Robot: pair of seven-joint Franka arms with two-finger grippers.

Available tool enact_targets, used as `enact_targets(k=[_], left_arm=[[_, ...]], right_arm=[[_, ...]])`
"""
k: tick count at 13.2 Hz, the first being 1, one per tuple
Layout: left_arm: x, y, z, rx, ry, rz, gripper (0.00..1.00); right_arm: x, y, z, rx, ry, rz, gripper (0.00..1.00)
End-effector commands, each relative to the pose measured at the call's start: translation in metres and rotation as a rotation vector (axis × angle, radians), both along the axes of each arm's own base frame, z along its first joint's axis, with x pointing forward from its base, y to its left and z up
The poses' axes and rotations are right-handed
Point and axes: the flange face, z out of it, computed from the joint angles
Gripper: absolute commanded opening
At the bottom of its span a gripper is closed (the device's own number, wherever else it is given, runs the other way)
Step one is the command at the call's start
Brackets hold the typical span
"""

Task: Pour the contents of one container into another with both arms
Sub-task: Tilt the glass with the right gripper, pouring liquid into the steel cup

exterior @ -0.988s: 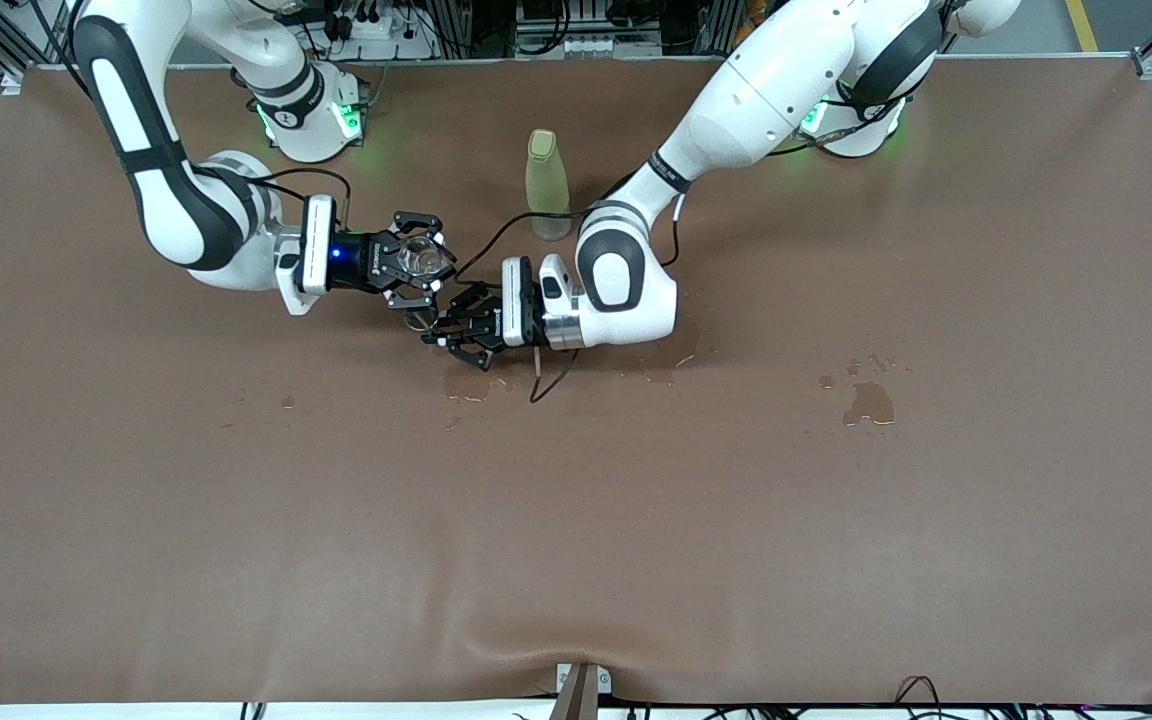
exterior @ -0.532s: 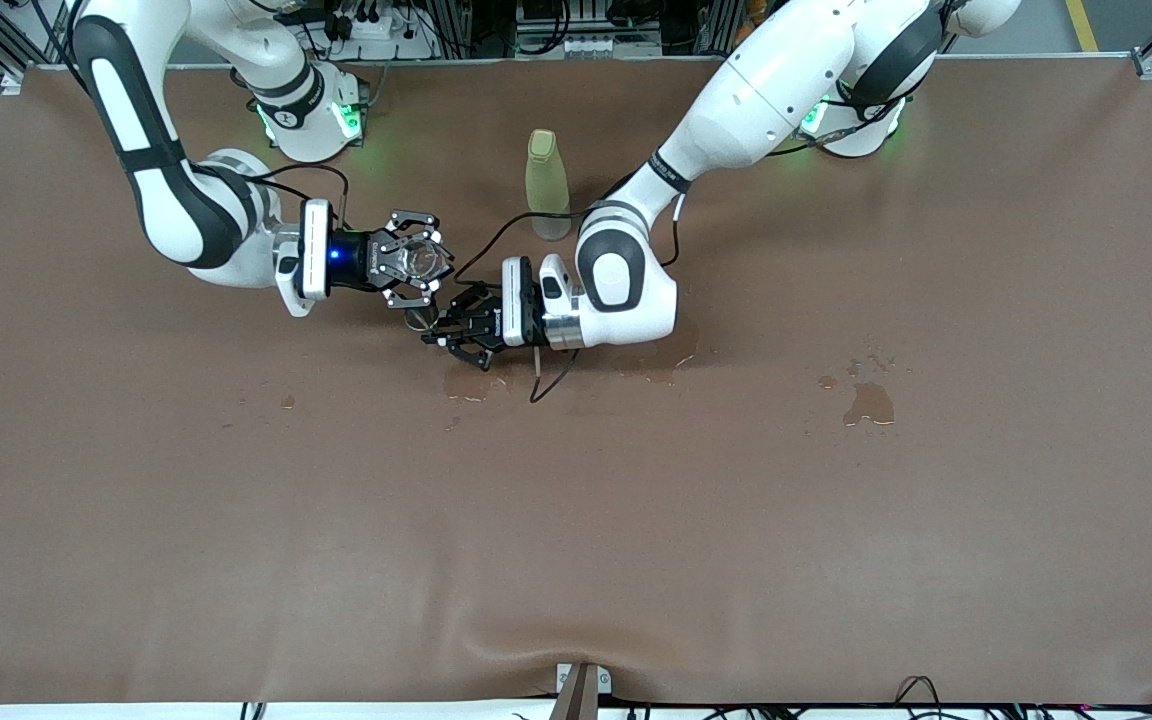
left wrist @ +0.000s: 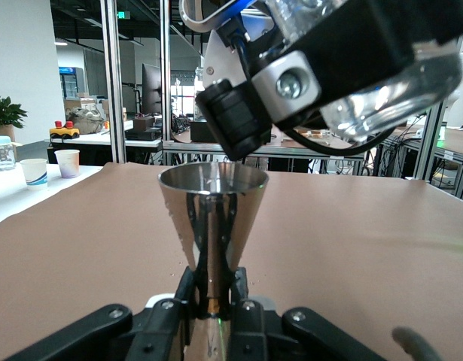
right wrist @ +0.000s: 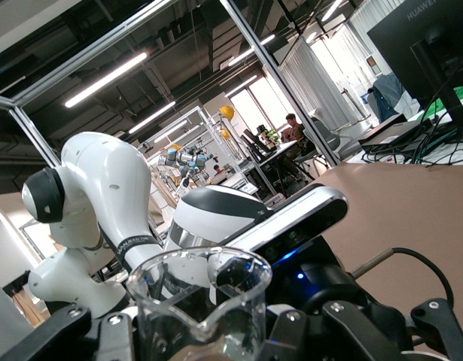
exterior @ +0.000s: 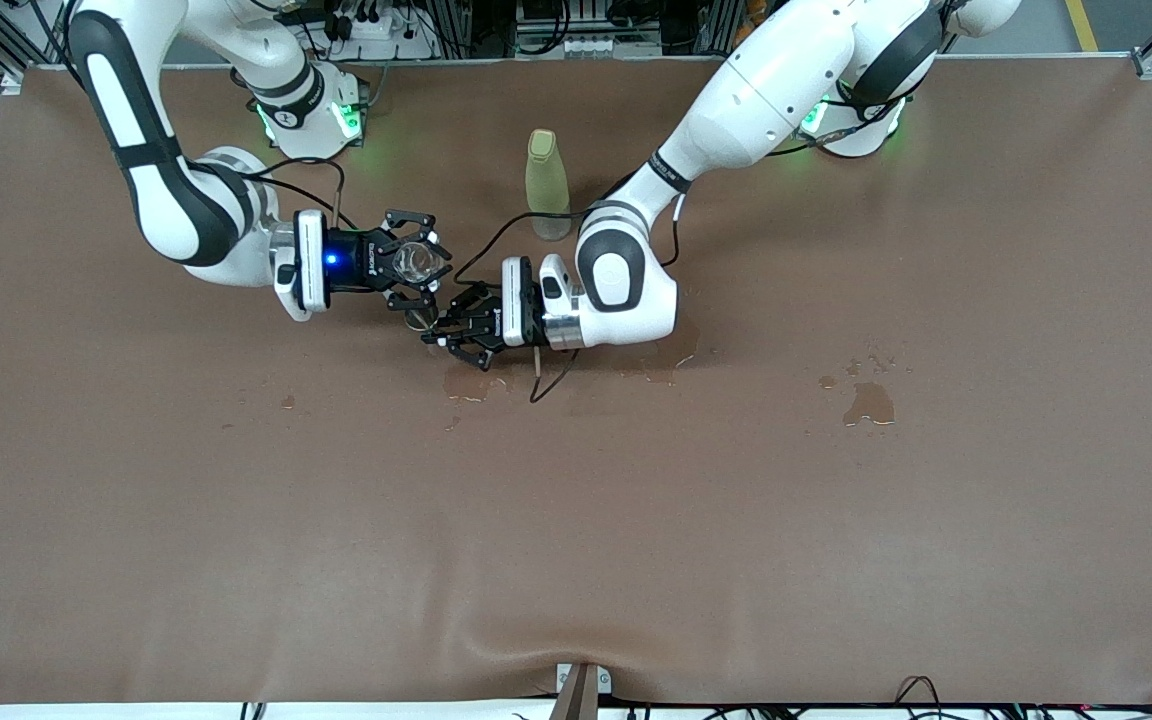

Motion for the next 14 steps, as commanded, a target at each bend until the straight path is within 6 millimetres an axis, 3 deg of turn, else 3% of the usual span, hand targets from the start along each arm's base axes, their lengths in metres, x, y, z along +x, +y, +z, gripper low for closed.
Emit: enact_targets(k=[1, 14], left_arm=[[0.0014, -0.0042, 0.007, -0.012, 0.006, 0.024, 0.0], [0.0025, -0.0036, 0.0082, -0.014, 0.007, 0.026, 0.0]], right_arm=[[-0.006, -0.0023, 0.0132, 0.014, 0.058, -0.014, 0.0], [-0.0074, -0.0022, 0.0164, 0.043, 0.4, 0.004, 0.0]])
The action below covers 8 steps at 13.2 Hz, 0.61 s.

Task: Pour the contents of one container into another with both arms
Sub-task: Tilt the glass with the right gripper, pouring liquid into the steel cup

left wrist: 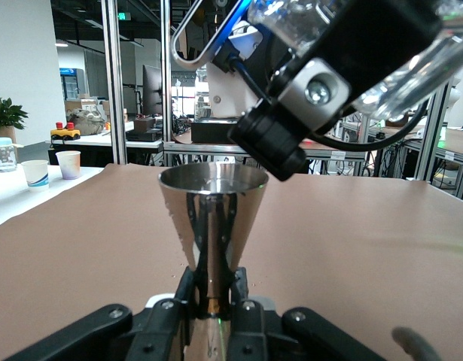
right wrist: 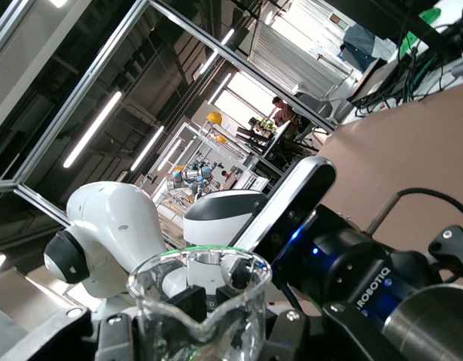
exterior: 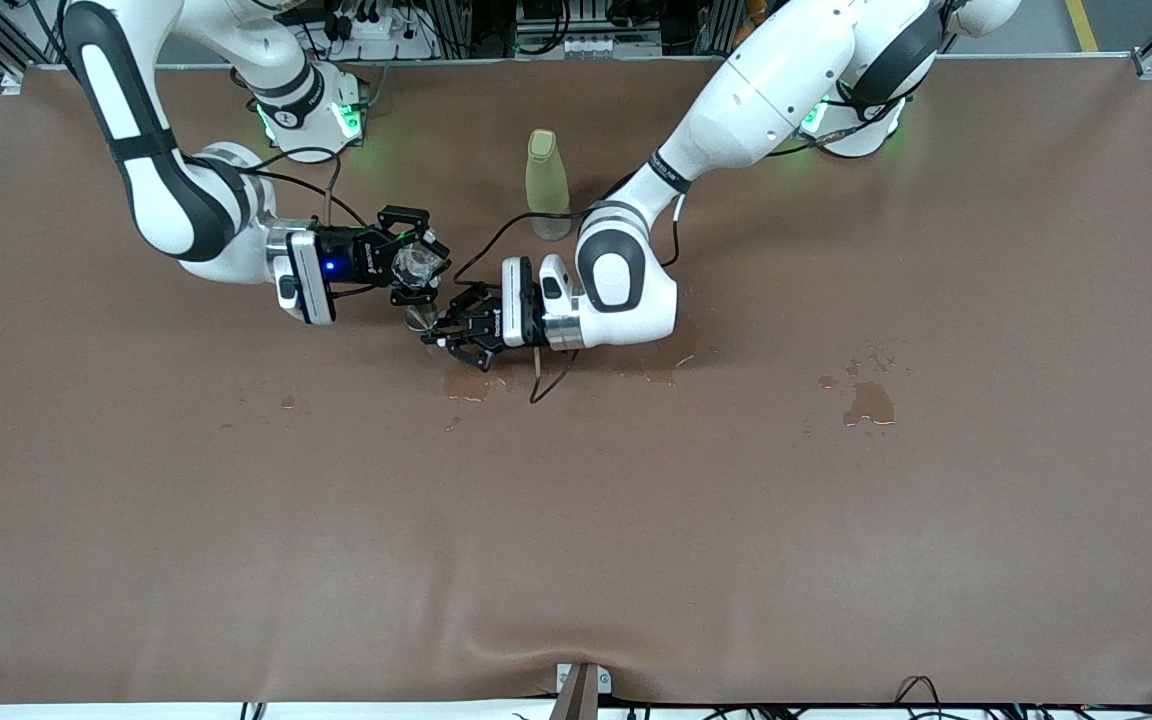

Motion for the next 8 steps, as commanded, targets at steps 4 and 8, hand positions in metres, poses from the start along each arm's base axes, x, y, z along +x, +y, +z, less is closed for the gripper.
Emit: enact_targets(k=[4, 8], left_arm=[[0.0021, -0.0029, 0.0068, -0.012, 0.01, 0.026, 0.0], [0.0017, -0.0027, 0.0061, -0.011, 0.011, 0.026, 0.0]], right_arm=[[-0.0077, -0.0029, 0.0175, 0.015, 0.12, 0.008, 0.0], [-0.0079, -0.0074, 0.0222, 0.012, 0.208, 0.027, 0.0]])
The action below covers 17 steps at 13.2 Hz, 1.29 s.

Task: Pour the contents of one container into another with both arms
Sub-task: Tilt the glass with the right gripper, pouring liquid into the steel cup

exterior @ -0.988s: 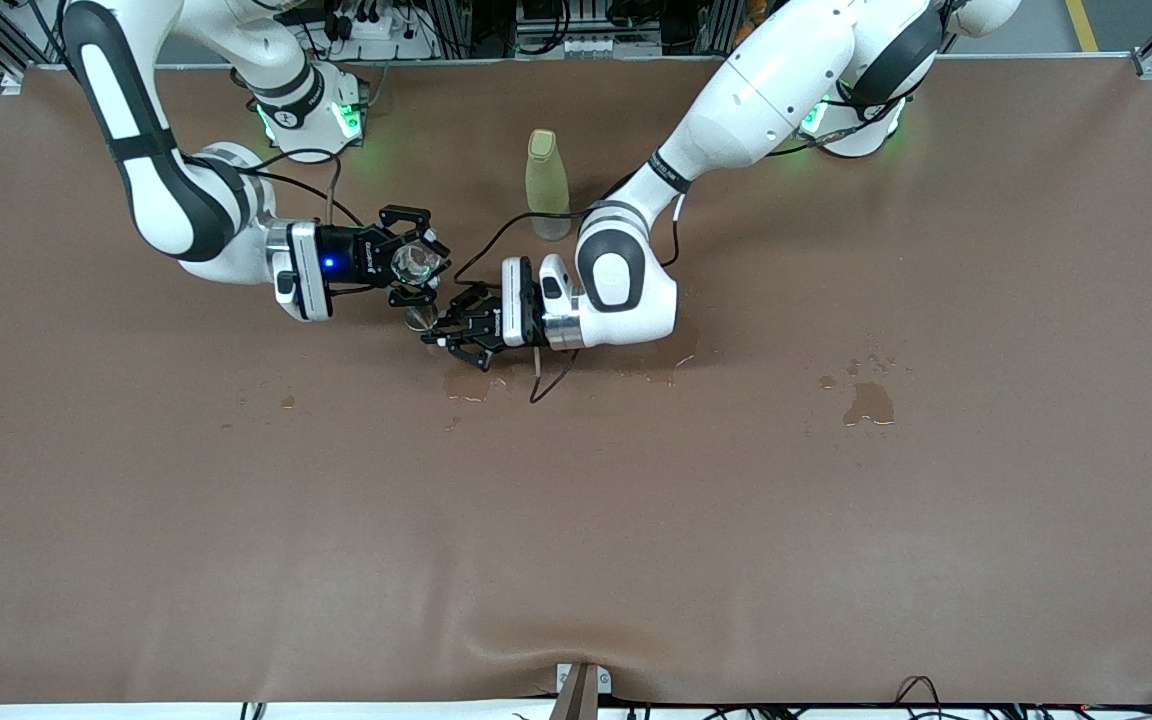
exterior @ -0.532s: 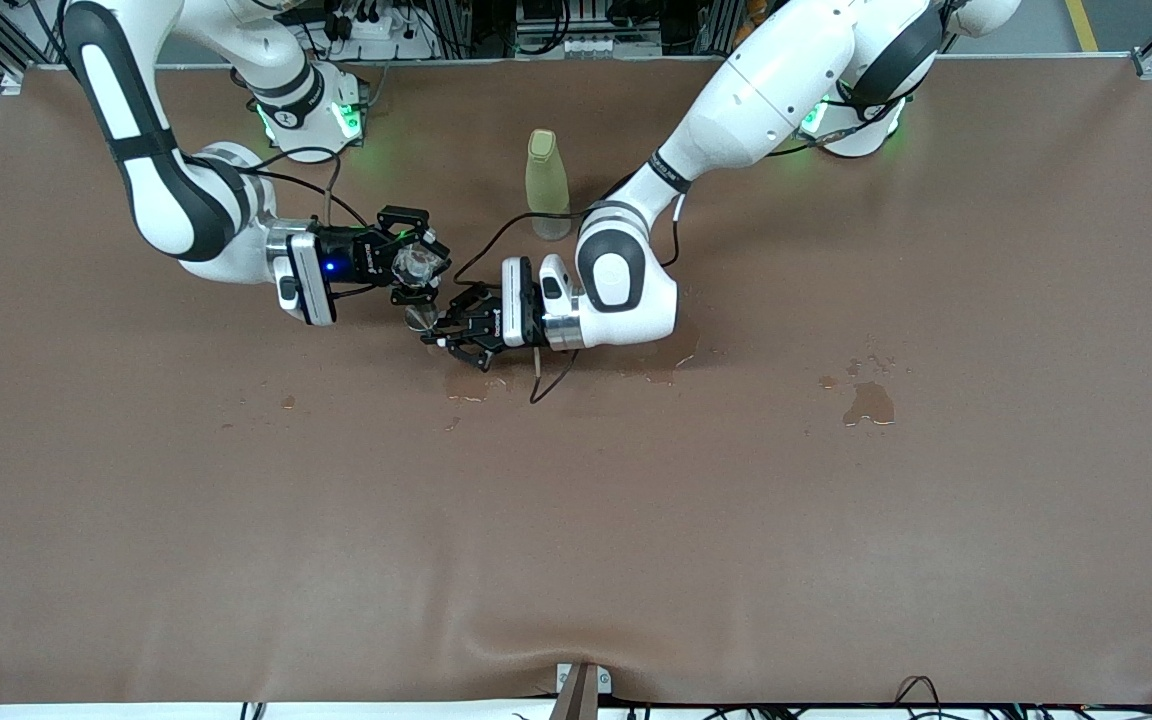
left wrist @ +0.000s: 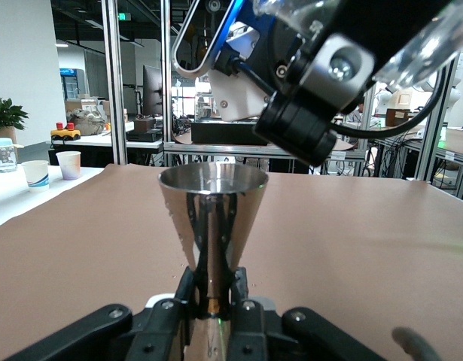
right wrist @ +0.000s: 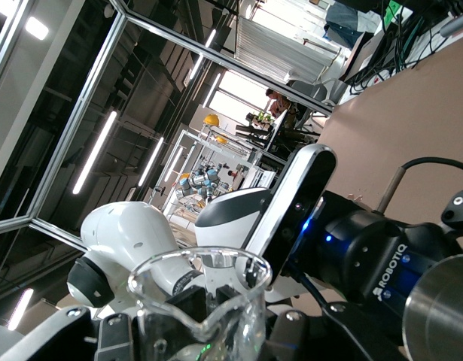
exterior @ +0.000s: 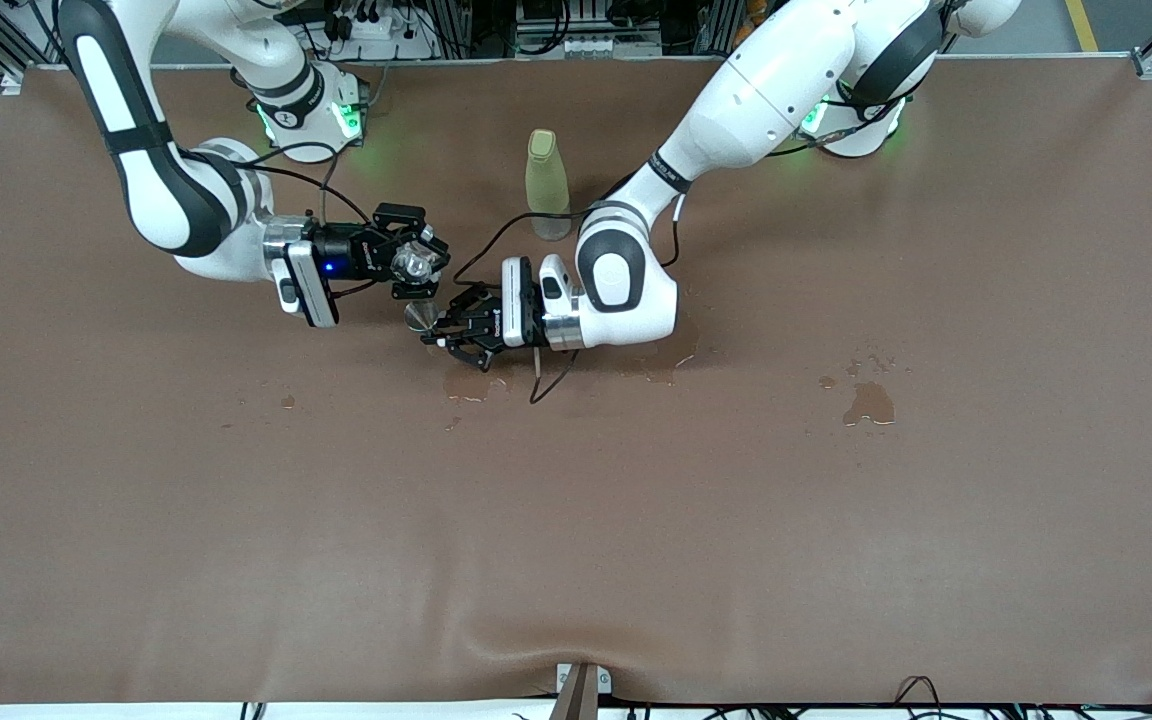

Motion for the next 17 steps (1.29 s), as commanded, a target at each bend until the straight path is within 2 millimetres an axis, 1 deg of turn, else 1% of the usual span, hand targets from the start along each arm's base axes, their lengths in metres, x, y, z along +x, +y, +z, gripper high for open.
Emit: enact_targets(k=[1, 6, 11, 17], left_arm=[[0.0014, -0.0026, 0.0058, -0.01, 0.011, 0.026, 0.0], [0.0023, -0.0019, 0.0058, -0.009, 0.011, 0.026, 0.0], [0.0021, -0.0018, 0.0062, -0.008, 0.011, 0.025, 0.0], [0.003, -0.001, 0.0062, -0.008, 0.011, 0.026, 0.0]], right_arm=[[-0.0073, -0.0078, 0.0144, 0.001, 0.069, 0.013, 0.0], [-0.0063, -0.0116, 0.0155, -0.002, 0.141, 0.018, 0.0], [-0.0052, -0.0116, 0.0166, 0.004, 0.256, 0.02, 0.0], [-0.0035, -0.0106, 0.0181, 0.008, 0.328, 0.022, 0.0]])
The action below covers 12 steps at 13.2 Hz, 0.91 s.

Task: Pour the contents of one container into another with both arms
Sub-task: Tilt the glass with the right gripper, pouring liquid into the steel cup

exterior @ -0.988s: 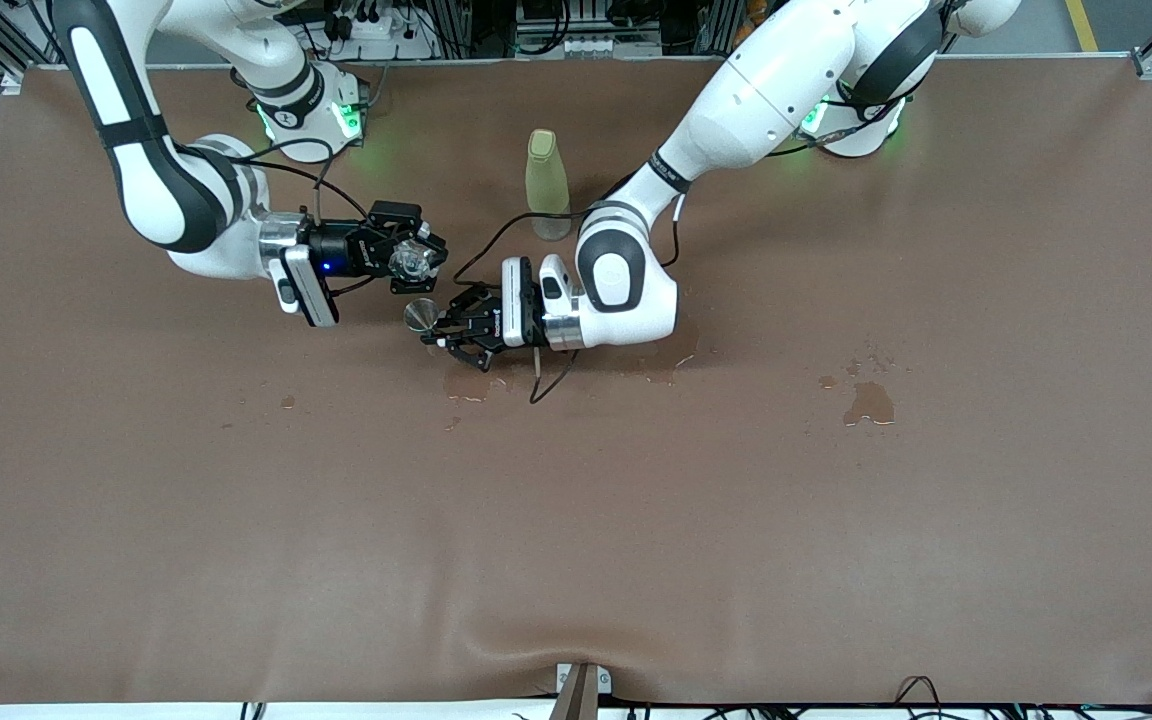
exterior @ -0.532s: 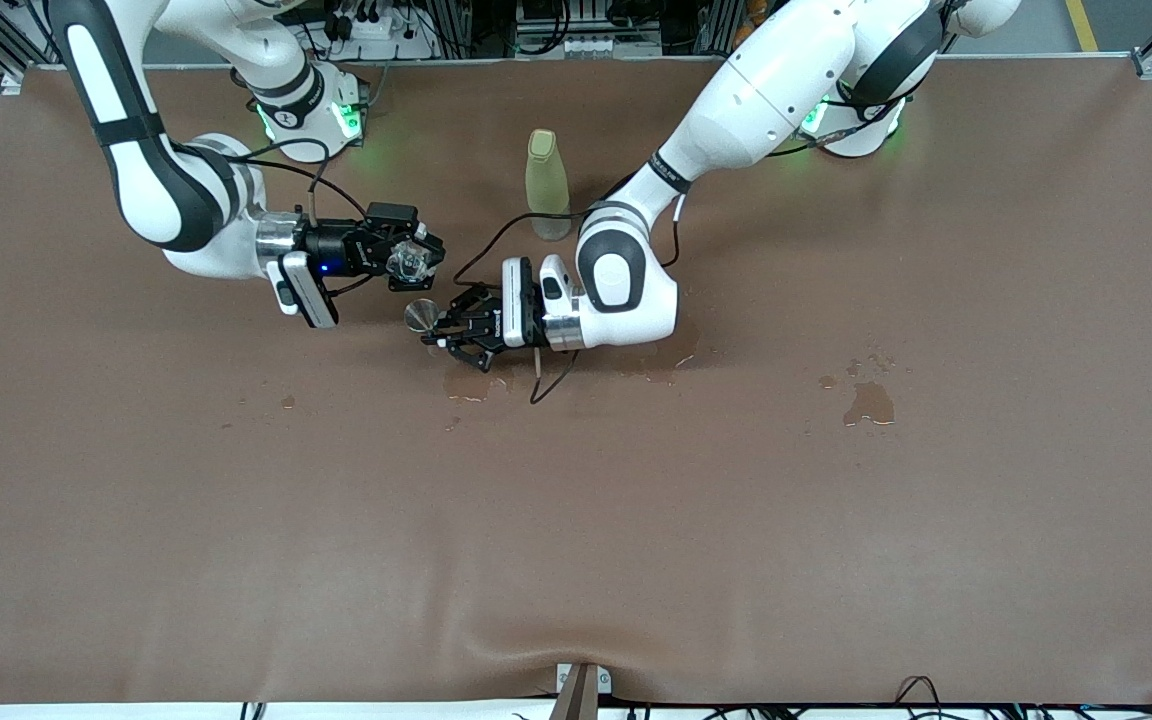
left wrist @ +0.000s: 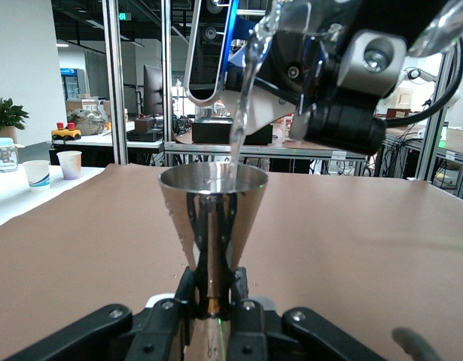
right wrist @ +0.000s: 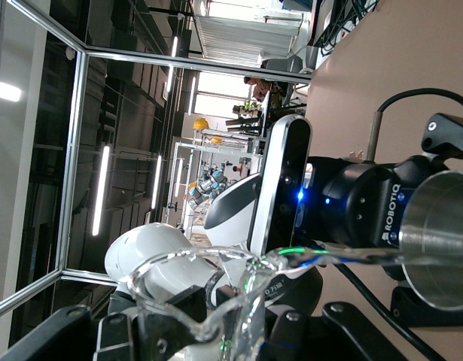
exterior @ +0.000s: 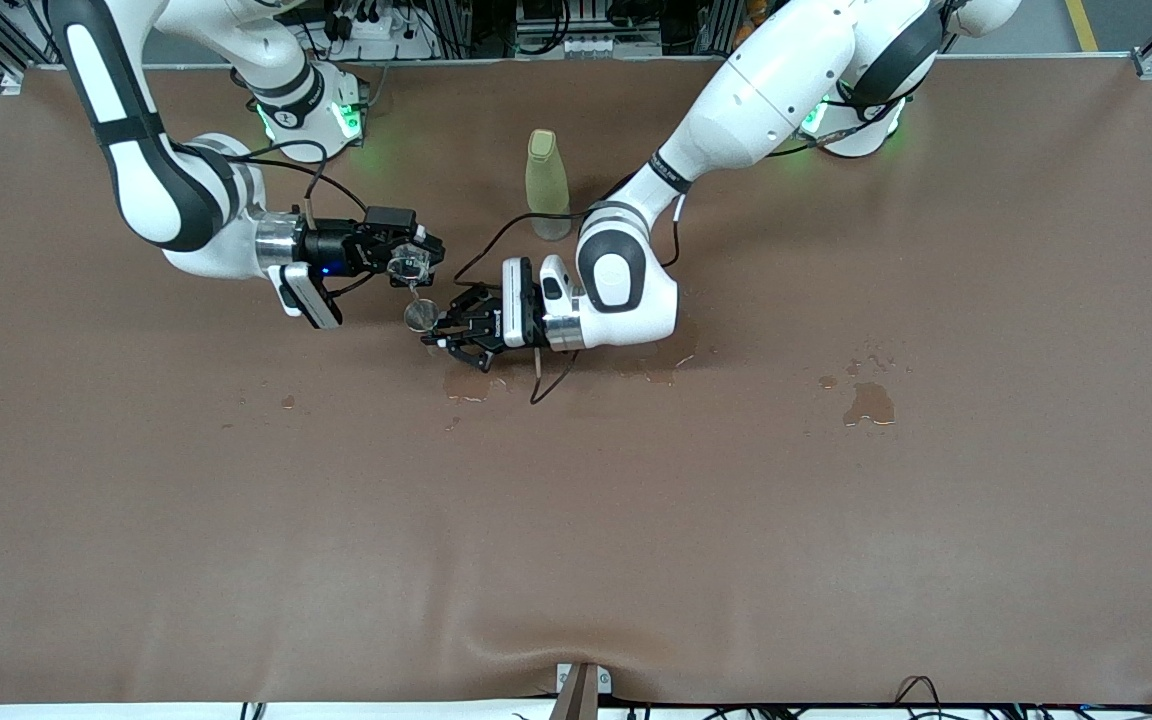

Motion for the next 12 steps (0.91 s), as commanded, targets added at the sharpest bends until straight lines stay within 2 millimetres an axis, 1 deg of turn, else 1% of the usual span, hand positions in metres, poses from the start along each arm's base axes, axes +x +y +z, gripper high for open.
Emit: enact_targets(k=[1, 6, 8, 12], left_arm=[[0.0021, -0.0018, 0.0063, -0.009, 0.011, 0.025, 0.0], [0.0021, -0.0018, 0.0063, -0.009, 0.011, 0.025, 0.0], [0.0023, -0.0019, 0.0075, -0.01, 0.01, 0.025, 0.0], [0.0032, -0.0012, 0.0075, -0.01, 0.01, 0.026, 0.0]], right_arm=[[-0.0031, -0.0053, 0.0123, 0.002, 0.049, 0.004, 0.0], [-0.001, -0.0052, 0.0137, 0.005, 0.127, 0.004, 0.0], [0.0017, -0.0044, 0.0181, 0.011, 0.161, 0.006, 0.0], [0.0052, -0.0039, 0.0207, 0.016, 0.234, 0.006, 0.0]])
